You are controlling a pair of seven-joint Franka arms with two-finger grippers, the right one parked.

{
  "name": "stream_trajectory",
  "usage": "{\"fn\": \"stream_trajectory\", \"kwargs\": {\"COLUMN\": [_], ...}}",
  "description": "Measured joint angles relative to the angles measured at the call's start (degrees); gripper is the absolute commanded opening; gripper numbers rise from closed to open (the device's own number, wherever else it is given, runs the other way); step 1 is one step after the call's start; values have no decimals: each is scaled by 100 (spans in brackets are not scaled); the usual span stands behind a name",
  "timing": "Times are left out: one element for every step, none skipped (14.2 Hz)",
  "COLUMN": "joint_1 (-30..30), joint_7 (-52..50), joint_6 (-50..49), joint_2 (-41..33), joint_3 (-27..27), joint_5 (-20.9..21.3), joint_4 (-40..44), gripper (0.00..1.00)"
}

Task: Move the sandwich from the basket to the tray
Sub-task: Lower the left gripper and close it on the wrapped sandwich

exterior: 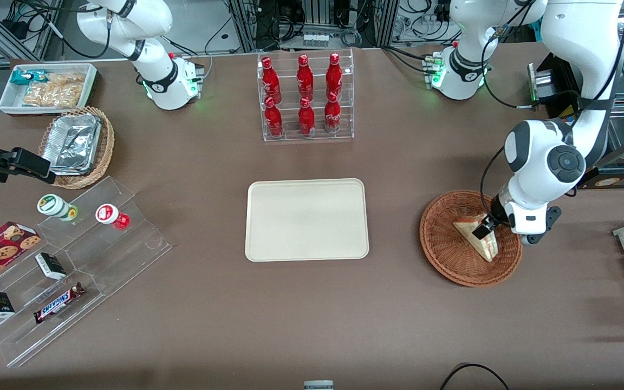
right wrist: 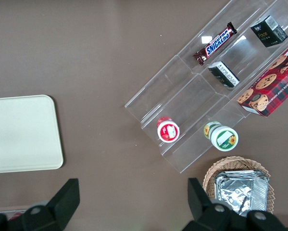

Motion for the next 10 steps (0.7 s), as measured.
{"fn": "stream_trajectory", "kwargs": {"joint_1": [0, 0, -1, -1, -3, -5, -7, -8, -8, -8], "joint_7": [-60, -106, -128, -137, -141, -154, -188, -221, -240, -242], "joint_6": [15, 57, 93, 105, 110, 110, 110, 110, 110, 101], "joint_2": [56, 117, 174, 219, 252, 279, 294, 297, 295, 291], "joint_3": [0, 0, -2, -5, -10, -16, -22, -26, -27, -27], "joint_5": [-2, -2, -2, -2, -2, -3, -3, -3, -3, -3], "joint_4": [0, 0, 1, 2, 4, 4, 4, 5, 16, 33], "gripper": [100, 100, 95, 80, 59, 38, 23, 14, 12, 11]}}
